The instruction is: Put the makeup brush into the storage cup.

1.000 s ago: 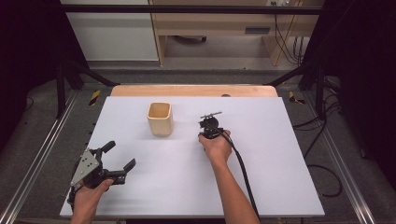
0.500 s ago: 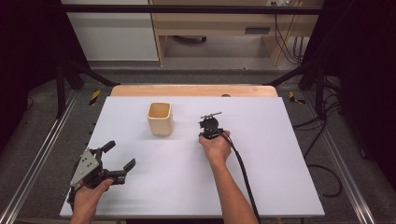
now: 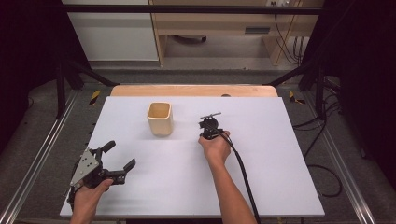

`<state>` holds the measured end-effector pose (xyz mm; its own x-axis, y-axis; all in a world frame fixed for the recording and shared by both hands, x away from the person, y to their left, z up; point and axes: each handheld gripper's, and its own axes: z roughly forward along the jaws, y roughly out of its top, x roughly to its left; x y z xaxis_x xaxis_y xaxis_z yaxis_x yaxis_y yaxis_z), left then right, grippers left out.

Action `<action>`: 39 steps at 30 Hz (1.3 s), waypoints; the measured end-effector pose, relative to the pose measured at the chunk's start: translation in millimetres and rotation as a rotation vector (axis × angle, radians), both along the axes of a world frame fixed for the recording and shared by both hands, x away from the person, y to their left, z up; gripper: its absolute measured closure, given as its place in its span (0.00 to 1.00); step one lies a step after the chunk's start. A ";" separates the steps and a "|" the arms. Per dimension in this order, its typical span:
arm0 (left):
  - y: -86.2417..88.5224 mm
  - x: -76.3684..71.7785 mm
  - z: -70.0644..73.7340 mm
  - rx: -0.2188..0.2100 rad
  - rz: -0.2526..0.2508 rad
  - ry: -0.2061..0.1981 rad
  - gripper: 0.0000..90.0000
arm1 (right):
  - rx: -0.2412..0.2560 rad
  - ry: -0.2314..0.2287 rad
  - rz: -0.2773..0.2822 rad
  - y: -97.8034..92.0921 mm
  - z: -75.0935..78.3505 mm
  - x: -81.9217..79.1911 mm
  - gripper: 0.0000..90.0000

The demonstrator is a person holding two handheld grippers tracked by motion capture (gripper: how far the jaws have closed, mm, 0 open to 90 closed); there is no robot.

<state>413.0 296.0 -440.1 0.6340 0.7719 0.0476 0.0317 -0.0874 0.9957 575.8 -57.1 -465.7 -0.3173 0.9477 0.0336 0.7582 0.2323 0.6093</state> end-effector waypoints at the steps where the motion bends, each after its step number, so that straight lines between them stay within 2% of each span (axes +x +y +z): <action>1: 0.1 0.0 0.0 0.000 0.000 0.000 0.01 | 0.000 0.000 -0.002 0.1 0.0 -0.1 0.88; 5: 0.0 -0.2 0.4 0.000 -0.001 -0.003 0.01 | 0.003 0.001 0.001 -0.6 0.2 -0.3 0.93; 13: 0.1 -0.1 0.4 0.000 0.001 -0.003 0.01 | 0.014 -0.001 0.002 -1.1 0.1 -0.4 0.93; 26: -0.7 -0.2 1.1 0.002 0.001 -0.005 0.01 | 0.040 -0.024 0.058 -5.2 9.1 -7.9 0.93; 32: -3.2 -0.7 1.7 0.010 -0.005 -0.006 0.01 | 0.082 -0.032 0.079 -13.8 14.7 -18.1 0.93; 39: -10.4 -2.0 5.1 0.022 -0.009 -0.001 0.02 | 0.166 -0.100 0.097 -30.5 24.1 -33.2 0.93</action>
